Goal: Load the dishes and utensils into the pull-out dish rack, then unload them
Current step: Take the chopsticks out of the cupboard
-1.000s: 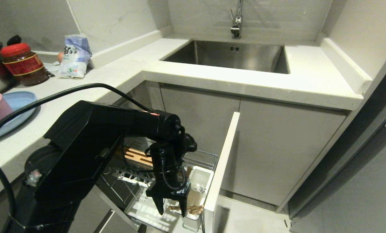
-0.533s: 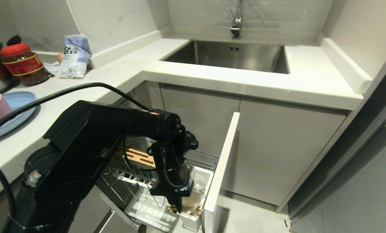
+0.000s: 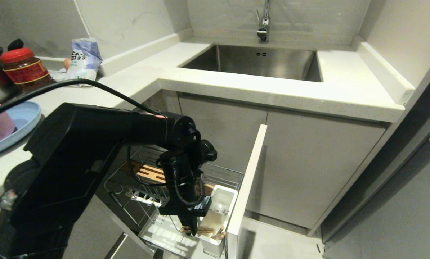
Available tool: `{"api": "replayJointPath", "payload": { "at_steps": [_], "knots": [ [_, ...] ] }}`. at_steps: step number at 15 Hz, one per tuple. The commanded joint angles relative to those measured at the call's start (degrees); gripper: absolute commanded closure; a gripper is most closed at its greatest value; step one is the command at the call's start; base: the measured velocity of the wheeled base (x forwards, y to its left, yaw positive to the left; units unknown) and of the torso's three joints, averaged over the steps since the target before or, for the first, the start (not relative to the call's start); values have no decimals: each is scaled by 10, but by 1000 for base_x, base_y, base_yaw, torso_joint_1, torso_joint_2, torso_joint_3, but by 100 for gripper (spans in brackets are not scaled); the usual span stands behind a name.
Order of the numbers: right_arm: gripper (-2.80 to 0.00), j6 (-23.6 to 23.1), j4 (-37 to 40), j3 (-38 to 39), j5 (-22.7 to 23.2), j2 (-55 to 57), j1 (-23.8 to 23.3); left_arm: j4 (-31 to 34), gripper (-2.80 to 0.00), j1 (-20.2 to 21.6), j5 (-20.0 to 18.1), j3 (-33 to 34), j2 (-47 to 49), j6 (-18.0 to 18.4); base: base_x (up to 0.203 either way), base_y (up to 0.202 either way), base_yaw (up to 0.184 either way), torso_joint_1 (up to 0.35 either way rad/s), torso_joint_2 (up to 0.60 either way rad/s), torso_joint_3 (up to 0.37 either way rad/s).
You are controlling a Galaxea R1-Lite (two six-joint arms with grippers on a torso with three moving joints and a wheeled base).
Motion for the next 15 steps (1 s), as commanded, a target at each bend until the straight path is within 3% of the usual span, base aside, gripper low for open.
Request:
{"api": "replayJointPath", "payload": {
  "at_steps": [1,8,15],
  "knots": [
    [0,0,0,15,0,0,0,23,0,-2,-1,2,-61,0,0,0,0,0,0,0],
    [0,0,0,15,0,0,0,101,0,-15,-14,8,-186,25,0,0,0,0,0,0],
    [0,0,0,15,0,0,0,135,0,-21,-16,-12,-287,32,0,0,0,0,0,0]
  ]
}}
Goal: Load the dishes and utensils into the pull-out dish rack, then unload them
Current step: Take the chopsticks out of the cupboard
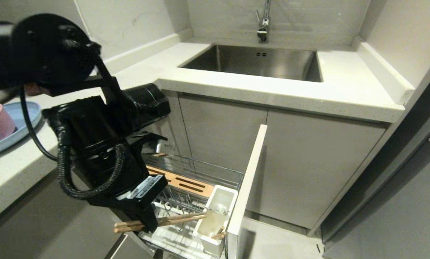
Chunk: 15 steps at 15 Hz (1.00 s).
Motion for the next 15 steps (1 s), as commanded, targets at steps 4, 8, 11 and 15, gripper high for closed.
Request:
{"api": "replayJointPath", "payload": {
  "at_steps": [4,8,11,15],
  "knots": [
    [0,0,-1,15,0,0,0,5,0,-21,0,-45,-110,-2,0,0,0,0,0,0],
    [0,0,-1,15,0,0,0,4,0,-38,16,-52,-206,-4,0,0,0,0,0,0],
    [0,0,-1,15,0,0,0,-22,0,-31,69,-52,-265,-10,0,0,0,0,0,0],
    [0,0,-1,15,0,0,0,-120,0,27,92,-52,-323,-24,0,0,0,0,0,0]
  ]
}}
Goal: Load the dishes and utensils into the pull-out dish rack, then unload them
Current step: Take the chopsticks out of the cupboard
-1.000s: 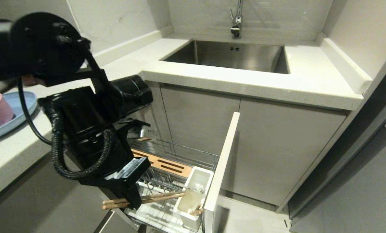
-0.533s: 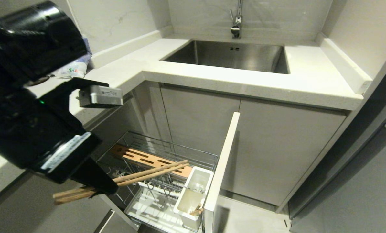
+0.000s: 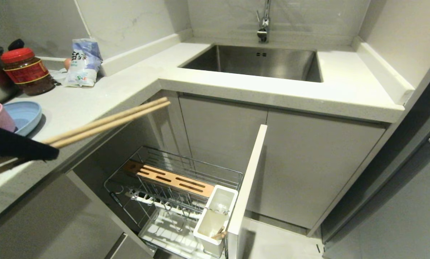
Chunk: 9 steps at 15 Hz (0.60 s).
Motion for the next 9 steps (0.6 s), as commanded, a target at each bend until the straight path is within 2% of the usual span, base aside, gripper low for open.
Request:
{"api": "replayJointPath", "payload": {
  "at_steps": [1,3,4,9],
  "knots": [
    [0,0,-1,15,0,0,0,-40,0,53,1,0,-46,-2,0,0,0,0,0,0],
    [0,0,-1,15,0,0,0,-83,0,124,12,1,-61,-2,0,0,0,0,0,0],
    [0,0,-1,15,0,0,0,-103,0,162,31,1,-65,-1,0,0,0,0,0,0],
    [0,0,-1,15,0,0,0,-141,0,321,208,6,-59,5,0,0,0,0,0,0]
  ]
}}
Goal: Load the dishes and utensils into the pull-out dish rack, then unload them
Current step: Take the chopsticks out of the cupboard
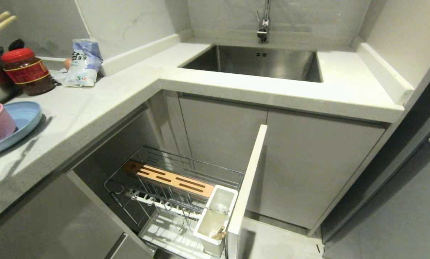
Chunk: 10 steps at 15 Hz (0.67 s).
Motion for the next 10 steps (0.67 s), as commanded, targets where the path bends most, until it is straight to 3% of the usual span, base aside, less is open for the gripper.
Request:
{"api": "replayJointPath", "payload": {
  "at_steps": [1,5,10],
  "knots": [
    [0,0,0,15,0,0,0,1,0,71,86,3,11,0,0,0,0,0,0,0],
    [0,0,0,15,0,0,0,4,0,114,103,37,34,-25,0,0,0,0,0,0],
    [0,0,0,15,0,0,0,19,0,132,101,74,52,-65,0,0,0,0,0,0]
  ]
}}
